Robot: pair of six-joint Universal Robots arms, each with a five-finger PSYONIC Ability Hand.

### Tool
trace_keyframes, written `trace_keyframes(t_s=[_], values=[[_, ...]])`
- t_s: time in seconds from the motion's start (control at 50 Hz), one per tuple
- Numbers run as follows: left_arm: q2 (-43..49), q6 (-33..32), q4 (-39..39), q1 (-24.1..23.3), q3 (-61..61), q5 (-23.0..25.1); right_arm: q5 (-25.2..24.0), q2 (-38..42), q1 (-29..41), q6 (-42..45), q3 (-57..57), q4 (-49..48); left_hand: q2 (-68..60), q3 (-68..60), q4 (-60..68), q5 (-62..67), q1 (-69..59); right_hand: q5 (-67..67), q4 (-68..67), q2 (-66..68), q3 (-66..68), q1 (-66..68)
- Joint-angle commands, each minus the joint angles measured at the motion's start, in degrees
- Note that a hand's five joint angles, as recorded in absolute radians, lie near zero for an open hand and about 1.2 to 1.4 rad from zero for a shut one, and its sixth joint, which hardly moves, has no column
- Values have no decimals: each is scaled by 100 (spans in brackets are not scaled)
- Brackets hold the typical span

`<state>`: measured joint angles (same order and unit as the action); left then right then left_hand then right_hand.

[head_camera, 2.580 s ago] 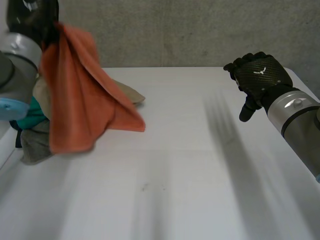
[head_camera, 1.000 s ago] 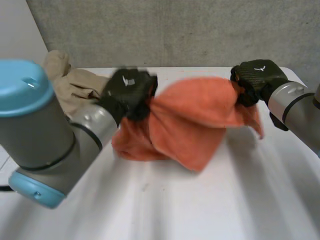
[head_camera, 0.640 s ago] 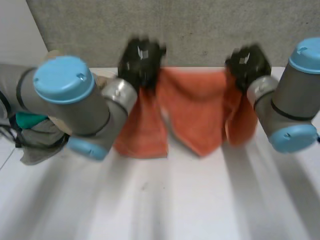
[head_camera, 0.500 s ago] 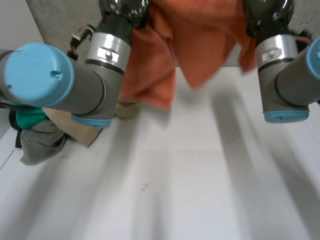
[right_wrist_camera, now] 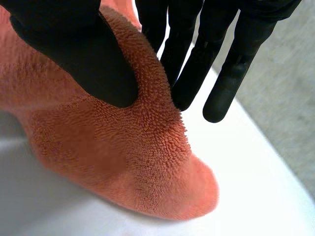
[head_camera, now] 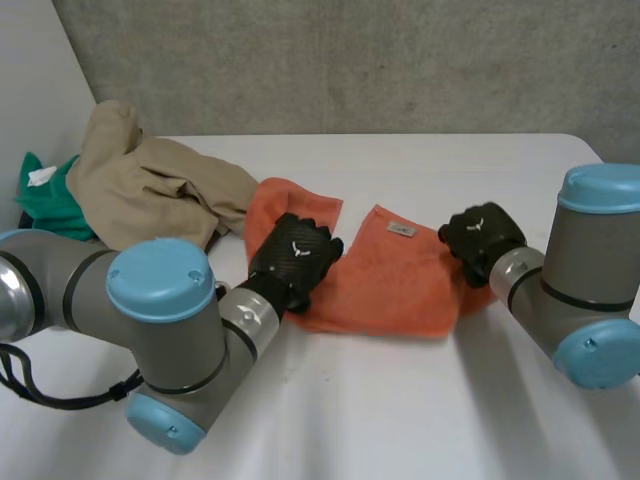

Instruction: Fold the laundry.

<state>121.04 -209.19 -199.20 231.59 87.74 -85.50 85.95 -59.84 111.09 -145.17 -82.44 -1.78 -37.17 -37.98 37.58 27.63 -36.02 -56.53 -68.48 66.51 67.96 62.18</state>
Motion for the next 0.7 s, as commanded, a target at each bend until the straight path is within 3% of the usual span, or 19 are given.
trace_keyframes(t_s=[0.02,0.18,0.26,0.5,0.7], values=[[-581,150,163,97,129,-28,18,-54,-307,-248,-202,-59,1163,1245,-1204,-1210,1049,-1347,-1152,1349,1204,1782],[-933,1291,215,500,752,15,18,-54,-535,-274,-413,-50,1417,1498,-1458,-1463,1303,-1347,-1152,1349,1204,1782],[-872,1565,215,817,928,77,18,-45,-553,-283,-422,-50,1116,1197,-1157,-1162,1001,-1347,-1152,1349,1204,1782],[296,1548,312,1301,96,902,10,-45,-544,-292,-501,-59,-80,1,39,34,-195,-1347,-1152,1349,1204,1782],[1097,1425,479,1293,-811,868,10,-54,-562,-292,-571,-59,-532,-450,490,485,-646,-1347,-1152,1349,1204,1782]])
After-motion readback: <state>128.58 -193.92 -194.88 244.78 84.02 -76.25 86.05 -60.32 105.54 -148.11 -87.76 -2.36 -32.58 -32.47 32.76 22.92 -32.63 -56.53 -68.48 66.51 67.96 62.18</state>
